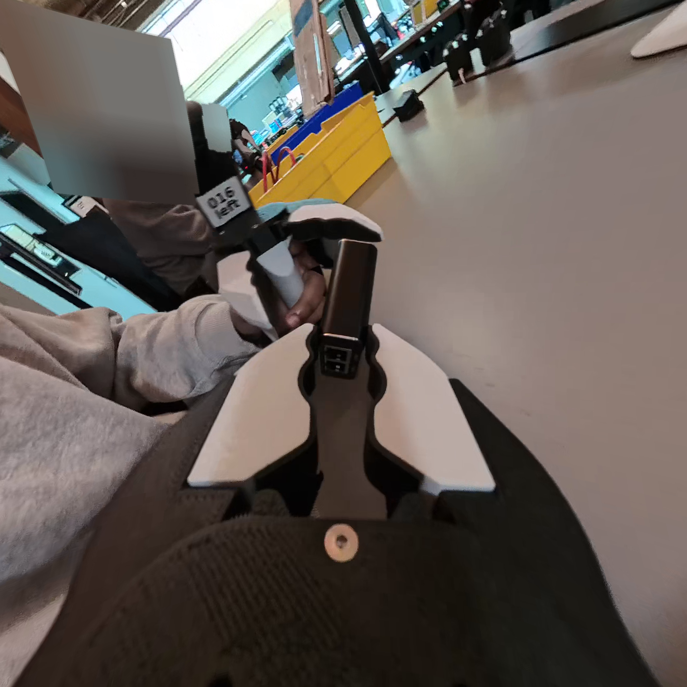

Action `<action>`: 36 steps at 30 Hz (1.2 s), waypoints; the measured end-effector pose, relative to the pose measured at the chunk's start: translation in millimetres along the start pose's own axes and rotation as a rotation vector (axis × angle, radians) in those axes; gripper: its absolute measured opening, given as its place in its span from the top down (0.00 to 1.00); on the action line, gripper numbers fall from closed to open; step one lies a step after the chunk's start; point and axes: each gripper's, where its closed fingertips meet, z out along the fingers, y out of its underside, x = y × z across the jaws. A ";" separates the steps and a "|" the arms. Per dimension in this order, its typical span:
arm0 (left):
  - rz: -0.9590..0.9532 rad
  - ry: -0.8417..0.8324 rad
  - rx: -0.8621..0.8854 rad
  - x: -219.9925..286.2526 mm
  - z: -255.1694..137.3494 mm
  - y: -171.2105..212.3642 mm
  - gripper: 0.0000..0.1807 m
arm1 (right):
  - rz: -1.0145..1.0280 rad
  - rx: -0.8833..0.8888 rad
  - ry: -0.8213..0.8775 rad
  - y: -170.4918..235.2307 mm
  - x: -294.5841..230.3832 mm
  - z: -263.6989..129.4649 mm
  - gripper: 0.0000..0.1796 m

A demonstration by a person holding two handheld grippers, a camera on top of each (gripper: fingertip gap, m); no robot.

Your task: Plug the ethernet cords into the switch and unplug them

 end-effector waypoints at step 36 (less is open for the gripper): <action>-0.814 0.660 -0.119 55.3 0.1 18.8 0.85 | -0.837 -0.014 0.052 14.0 -40.2 12.5 0.58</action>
